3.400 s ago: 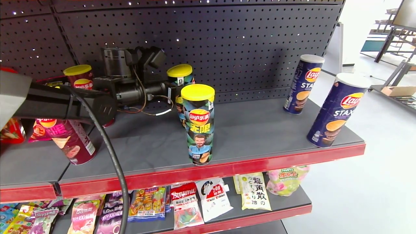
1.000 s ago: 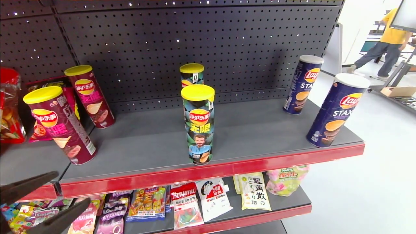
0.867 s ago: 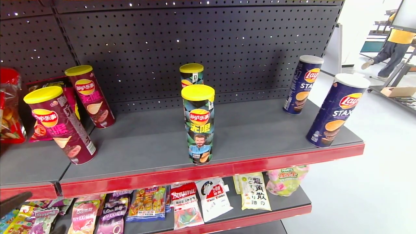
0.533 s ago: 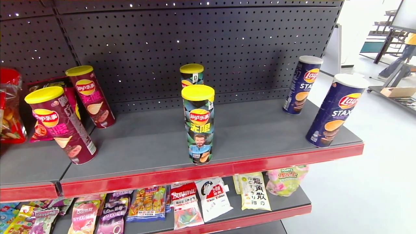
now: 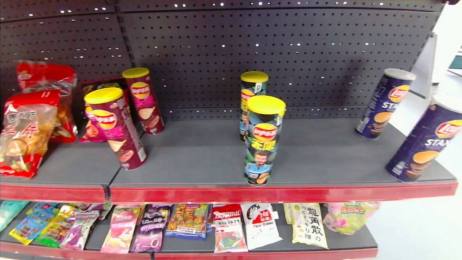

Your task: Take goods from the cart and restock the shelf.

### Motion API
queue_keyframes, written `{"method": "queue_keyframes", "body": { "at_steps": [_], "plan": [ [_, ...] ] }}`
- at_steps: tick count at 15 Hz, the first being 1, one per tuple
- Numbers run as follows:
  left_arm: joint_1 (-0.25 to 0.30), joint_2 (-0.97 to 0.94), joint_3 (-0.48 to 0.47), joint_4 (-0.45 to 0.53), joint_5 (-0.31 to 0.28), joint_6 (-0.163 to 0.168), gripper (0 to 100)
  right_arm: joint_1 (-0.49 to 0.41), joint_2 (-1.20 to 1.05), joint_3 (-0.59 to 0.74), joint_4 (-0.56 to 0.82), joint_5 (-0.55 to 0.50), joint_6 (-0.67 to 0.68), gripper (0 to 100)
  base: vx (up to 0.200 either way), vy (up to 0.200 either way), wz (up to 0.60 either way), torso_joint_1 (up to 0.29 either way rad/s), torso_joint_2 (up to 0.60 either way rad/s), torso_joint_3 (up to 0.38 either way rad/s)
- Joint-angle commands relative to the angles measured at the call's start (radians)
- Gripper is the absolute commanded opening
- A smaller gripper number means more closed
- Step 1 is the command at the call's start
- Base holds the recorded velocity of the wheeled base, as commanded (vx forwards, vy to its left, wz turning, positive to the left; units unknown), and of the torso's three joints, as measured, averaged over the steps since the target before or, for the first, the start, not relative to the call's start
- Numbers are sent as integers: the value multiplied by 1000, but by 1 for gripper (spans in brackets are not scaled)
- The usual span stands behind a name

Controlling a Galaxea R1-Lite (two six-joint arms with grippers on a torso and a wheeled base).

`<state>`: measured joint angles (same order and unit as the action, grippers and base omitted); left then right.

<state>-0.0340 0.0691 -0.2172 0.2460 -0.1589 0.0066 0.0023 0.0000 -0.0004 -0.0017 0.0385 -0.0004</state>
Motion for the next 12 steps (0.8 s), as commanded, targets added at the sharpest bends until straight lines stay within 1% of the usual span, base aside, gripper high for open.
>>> {"method": "queue_keyframes", "body": {
  "at_steps": [1, 2, 3, 4, 5, 6, 7, 8, 9, 10, 11, 12],
  "plan": [
    [0, -5, 27, -13, -4, 3, 100, 1, 2, 0, 0, 1, 5, 100, 0, 0, 0, 0, 0, 0],
    [0, -5, 36, -22, -2, 4, 100, 1, 2, 0, 0, 1, 5, 100, 0, 0, 0, 0, 0, 0],
    [0, -6, 91, -79, 1, 1, 100, 1, 2, 0, 0, 4, 2, 100, 0, 0, 0, 0, 0, 0],
    [0, -8, 159, -163, -2, -2, 100, 1, 2, 0, 0, 9, 0, 100, 0, 0, 0, 0, 0, 0],
    [0, -5, 182, -220, -11, -10, 100, 1, 2, 0, 0, 14, 2, 100, 0, 0, 0, 0, 0, 0],
    [-1, -2, 182, -223, -11, -20, 100, 1, 0, -1, -11, 23, 2, 100, 0, 0, 0, 0, 0, 0],
    [-1, -3, 182, -221, -10, -22, 100, 2, 2, -21, -21, 41, 13, 100, 0, 0, 0, 0, 0, 0],
    [11, -20, 183, -224, 30, -27, 100, 16, 166, -222, -37, 113, 102, 100, 0, 0, 0, 0, 0, 0],
    [33, -69, 185, -226, 62, -23, 100, 27, 265, -320, -44, 126, 138, 100, 0, 0, 0, 0, 0, 0],
    [33, -69, 187, -228, 70, -10, 100, 50, 322, -375, -41, 150, 135, 100, 0, 0, 0, 0, 0, 0],
    [33, -69, 187, -228, 39, 13, 100, 79, 371, -386, -43, 187, 114, 100, 0, 0, 0, 0, 0, 0],
    [33, -69, 188, -228, 4, 21, 100, 91, 397, -389, -43, 202, 76, 100, 0, 0, 0, 0, 0, 0]
  ]
}}
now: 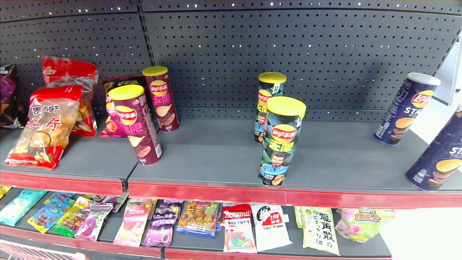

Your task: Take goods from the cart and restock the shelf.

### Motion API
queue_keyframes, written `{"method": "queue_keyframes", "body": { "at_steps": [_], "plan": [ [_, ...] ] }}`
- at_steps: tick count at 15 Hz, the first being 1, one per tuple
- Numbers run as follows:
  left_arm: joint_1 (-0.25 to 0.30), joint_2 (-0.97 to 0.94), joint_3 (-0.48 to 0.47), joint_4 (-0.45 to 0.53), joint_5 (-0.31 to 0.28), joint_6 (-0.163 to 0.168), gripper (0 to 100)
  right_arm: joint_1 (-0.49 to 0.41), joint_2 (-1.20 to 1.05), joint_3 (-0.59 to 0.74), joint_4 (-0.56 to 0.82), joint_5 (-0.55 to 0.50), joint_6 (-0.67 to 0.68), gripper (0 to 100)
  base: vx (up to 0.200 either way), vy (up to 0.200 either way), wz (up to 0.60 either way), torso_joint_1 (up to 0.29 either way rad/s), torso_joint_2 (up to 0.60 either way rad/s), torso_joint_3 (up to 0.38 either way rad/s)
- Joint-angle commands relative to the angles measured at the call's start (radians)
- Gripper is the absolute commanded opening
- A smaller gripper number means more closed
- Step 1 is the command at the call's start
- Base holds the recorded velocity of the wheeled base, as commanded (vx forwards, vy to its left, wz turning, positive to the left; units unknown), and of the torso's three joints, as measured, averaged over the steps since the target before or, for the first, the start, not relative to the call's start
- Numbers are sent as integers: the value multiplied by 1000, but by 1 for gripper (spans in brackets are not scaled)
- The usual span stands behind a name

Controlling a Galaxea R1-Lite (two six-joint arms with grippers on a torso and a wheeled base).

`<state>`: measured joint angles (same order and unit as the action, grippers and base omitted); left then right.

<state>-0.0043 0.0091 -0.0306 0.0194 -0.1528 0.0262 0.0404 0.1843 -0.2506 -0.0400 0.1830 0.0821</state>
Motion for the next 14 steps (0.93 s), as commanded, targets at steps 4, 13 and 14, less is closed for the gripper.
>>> {"method": "queue_keyframes", "body": {
  "at_steps": [4, 13, 14],
  "plan": [
    [3, -9, 11, -25, 117, 11, 100, 84, 370, -131, -6, 64, -143, 100, 0, 0, 0, 0, 0, 0],
    [9, 3, 20, -38, 127, 11, 100, 104, 824, -234, -101, 49, -311, 100, 0, 0, 0, 0, 0, 0],
    [7, -5, 21, -47, 130, 20, 100, 130, 867, -231, -132, 49, -303, 100, 0, 0, 0, 0, 0, 0]
  ]
}}
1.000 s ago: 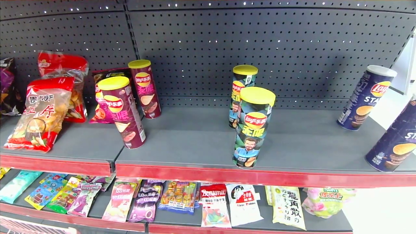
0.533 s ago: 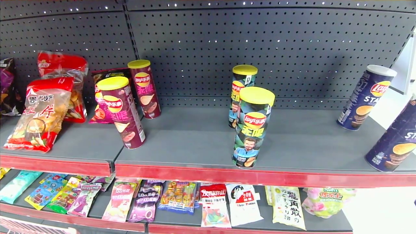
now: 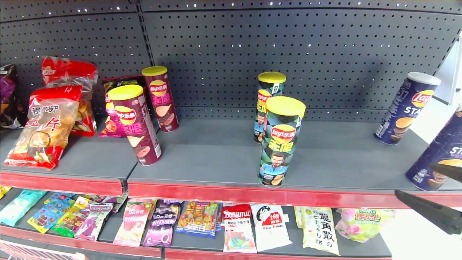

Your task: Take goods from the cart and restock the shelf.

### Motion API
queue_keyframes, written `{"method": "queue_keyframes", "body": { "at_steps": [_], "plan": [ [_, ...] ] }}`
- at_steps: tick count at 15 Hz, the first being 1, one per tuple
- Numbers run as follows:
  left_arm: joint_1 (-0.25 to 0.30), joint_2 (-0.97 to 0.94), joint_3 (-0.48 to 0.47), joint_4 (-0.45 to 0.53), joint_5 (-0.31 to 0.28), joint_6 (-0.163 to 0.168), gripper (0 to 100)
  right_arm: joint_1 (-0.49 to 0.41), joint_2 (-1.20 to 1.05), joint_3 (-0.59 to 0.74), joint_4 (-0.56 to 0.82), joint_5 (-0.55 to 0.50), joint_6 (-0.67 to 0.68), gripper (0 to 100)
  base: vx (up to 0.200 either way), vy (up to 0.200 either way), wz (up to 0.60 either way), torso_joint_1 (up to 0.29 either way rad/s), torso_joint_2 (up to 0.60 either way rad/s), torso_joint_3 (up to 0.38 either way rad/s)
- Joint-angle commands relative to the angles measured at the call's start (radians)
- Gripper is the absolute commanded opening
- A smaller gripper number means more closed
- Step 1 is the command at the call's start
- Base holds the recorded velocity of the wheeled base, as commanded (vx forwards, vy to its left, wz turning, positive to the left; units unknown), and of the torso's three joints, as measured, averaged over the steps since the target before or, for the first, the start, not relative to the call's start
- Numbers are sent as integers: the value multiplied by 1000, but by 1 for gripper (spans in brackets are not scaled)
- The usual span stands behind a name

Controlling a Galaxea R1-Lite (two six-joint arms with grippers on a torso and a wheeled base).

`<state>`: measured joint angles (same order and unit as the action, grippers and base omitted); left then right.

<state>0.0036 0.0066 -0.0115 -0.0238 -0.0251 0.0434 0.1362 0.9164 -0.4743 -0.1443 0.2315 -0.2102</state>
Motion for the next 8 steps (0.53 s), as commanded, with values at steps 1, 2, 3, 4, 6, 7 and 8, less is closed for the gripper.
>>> {"method": "queue_keyframes", "body": {
  "at_steps": [1, 2, 3, 4, 6, 7, 8],
  "plan": [
    [-1, -7, 2, -4, 4, 13, 100, 48, 183, 2, -77, -1, -11, 100, 0, 0, 0, 0, 0, 0],
    [-1, -7, 2, -4, 5, 16, 100, 62, 240, 8, -143, -1, -11, 100, 0, 0, 0, 0, 0, 0],
    [-1, -7, 2, -2, 4, 18, 100, 72, 283, 8, -193, -6, -11, 100, 0, 0, 0, 0, 0, 0],
    [-1, -7, 2, -2, 4, 19, 100, 105, 389, 9, -324, -75, -12, 100, 0, 0, 0, 0, 0, 0],
    [-1, -7, 2, -2, 4, 19, 100, 177, 496, 11, -434, -176, 12, 100, 0, 0, 0, 0, 0, 0],
    [-1, -7, 2, -2, 4, 19, 100, 206, 524, 2, -448, -178, 23, 100, 0, 0, 0, 0, 0, 0],
    [-1, -7, 2, -2, 4, 19, 100, 224, 542, -4, -449, -181, 23, 100, 0, 0, 0, 0, 0, 0]
  ]
}}
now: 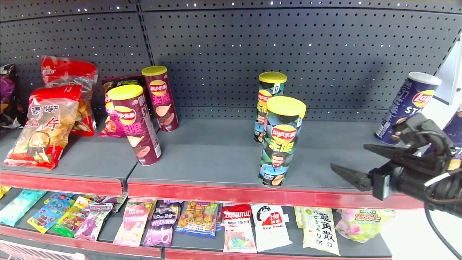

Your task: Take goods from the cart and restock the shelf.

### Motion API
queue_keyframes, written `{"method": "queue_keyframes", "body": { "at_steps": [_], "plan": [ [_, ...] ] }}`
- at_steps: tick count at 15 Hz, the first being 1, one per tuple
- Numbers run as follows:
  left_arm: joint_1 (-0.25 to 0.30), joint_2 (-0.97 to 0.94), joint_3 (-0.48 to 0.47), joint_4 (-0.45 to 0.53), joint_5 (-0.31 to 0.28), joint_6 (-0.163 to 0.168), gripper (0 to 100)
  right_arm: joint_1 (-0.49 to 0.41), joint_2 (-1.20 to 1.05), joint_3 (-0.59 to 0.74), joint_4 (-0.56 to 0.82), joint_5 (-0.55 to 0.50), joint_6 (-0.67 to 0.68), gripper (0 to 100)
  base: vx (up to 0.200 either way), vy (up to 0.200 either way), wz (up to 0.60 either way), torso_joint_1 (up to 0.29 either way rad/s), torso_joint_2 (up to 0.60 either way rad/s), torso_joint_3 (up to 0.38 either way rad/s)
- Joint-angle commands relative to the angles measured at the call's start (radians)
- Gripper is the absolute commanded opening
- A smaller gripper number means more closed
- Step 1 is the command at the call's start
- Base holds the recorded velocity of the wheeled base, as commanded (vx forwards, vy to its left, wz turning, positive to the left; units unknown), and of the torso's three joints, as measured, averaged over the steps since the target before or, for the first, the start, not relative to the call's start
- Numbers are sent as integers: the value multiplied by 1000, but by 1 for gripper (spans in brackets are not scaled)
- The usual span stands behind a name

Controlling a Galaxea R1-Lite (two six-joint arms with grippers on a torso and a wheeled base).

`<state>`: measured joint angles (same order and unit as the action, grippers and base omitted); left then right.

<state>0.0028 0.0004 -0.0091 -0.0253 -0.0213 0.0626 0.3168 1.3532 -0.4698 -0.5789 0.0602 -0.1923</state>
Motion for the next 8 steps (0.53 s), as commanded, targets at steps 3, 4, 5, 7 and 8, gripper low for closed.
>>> {"method": "queue_keyframes", "body": {
  "at_steps": [3, 4, 5, 7, 8],
  "plan": [
    [0, 0, 0, -1, 0, 0, 100, 62, 182, -21, -36, -17, -6, 100, 0, 0, 0, 0, 0, 0],
    [0, 0, 0, -1, 0, 0, 100, 62, 205, -27, -58, -20, -9, 100, 0, 0, 0, 0, 0, 0],
    [0, 0, 0, -1, 0, 0, 100, 62, 242, -35, -91, -48, -18, 100, 0, 0, 0, 0, 0, 0],
    [0, 0, 0, -2, 0, 0, 100, 62, 270, -43, -113, -69, -25, 100, 0, 0, 0, 0, 0, 0],
    [0, 0, 0, -2, -2, 0, 100, 65, 299, -66, -130, -74, -30, 100, 0, 0, 0, 0, 0, 0]
  ]
}}
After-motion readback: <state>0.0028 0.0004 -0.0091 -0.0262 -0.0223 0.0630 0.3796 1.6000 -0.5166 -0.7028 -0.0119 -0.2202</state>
